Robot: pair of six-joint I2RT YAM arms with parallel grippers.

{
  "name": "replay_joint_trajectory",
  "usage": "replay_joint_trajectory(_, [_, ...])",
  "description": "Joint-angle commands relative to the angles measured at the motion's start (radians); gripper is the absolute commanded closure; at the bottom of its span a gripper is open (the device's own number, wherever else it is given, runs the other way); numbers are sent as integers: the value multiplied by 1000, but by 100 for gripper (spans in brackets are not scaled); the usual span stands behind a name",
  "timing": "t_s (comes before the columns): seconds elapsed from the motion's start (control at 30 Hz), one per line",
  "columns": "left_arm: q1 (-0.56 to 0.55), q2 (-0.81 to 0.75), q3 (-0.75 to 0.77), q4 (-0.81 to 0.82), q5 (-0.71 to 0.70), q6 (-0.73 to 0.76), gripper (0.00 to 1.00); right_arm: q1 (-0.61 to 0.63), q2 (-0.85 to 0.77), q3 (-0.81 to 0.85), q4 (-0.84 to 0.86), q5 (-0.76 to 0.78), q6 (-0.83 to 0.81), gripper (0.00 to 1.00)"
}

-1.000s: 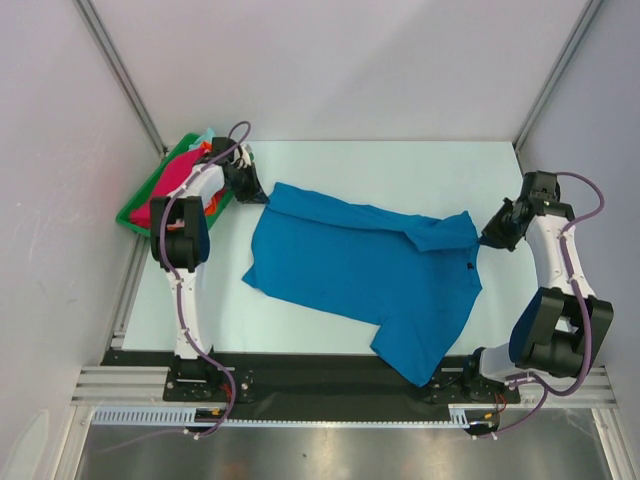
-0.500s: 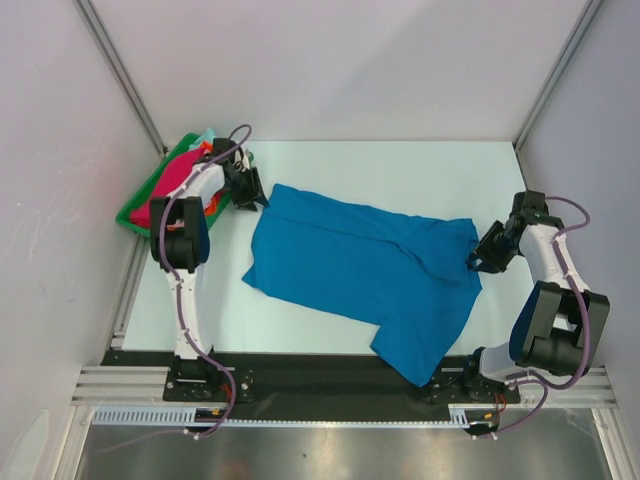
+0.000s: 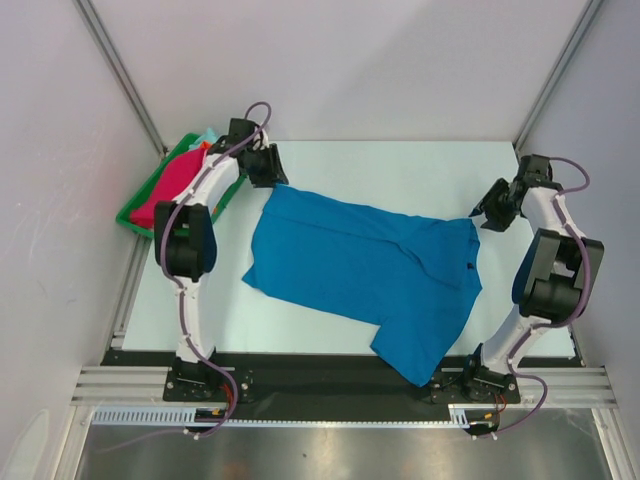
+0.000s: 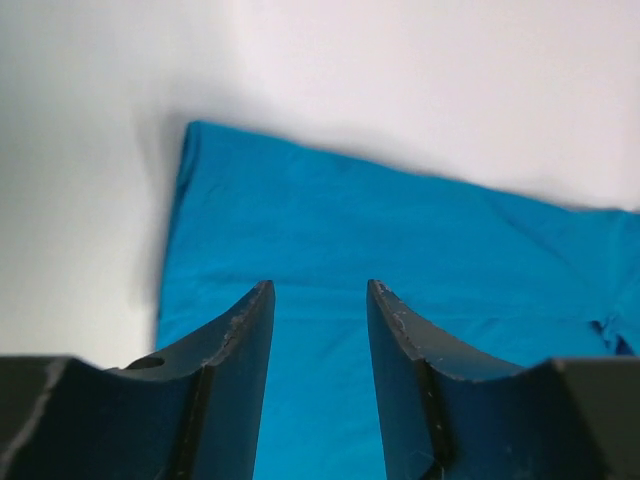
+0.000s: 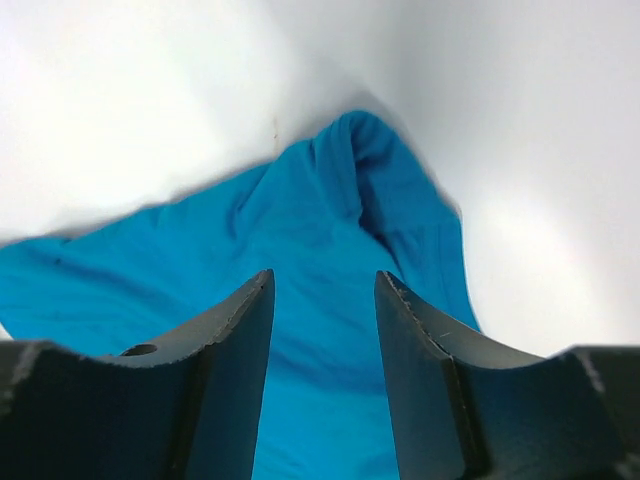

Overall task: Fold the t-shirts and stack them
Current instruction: Fold the tshirt

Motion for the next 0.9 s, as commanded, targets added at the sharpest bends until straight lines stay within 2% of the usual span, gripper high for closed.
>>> replay_joint_trajectory(0.0, [7,60,31,71,64,-62,53,-6,51,73,28,-1,-21,51])
replay_joint_trajectory(0.3, [21,143,54,79,110,-98,55,-1,179,94,69,-35,-27,50])
replay_joint_trajectory(0.43, [25,199,107,32,112,-102,55,-1,231,111,79,-42,-19,49])
replay_joint_trajectory(0.53, [32,210,114,21,107,-100,55,-2,272,142,88,-42,-7,51])
replay_joint_trajectory(0.63, [39,218,111,13,96,-98,55,-10,301,174,85,-24,19,78])
replay_joint_trajectory(0.67, [41,223,109,8,95,-98,55,-18,301,177,83,22,28,91])
replay_joint_trajectory(0.73, [44,224,108,5,92,-98,55,-29,289,168,100,57,53,99])
replay_joint_trajectory(0.87, [45,233,103,7,90,-89,55,-47,261,140,138,151,82,100])
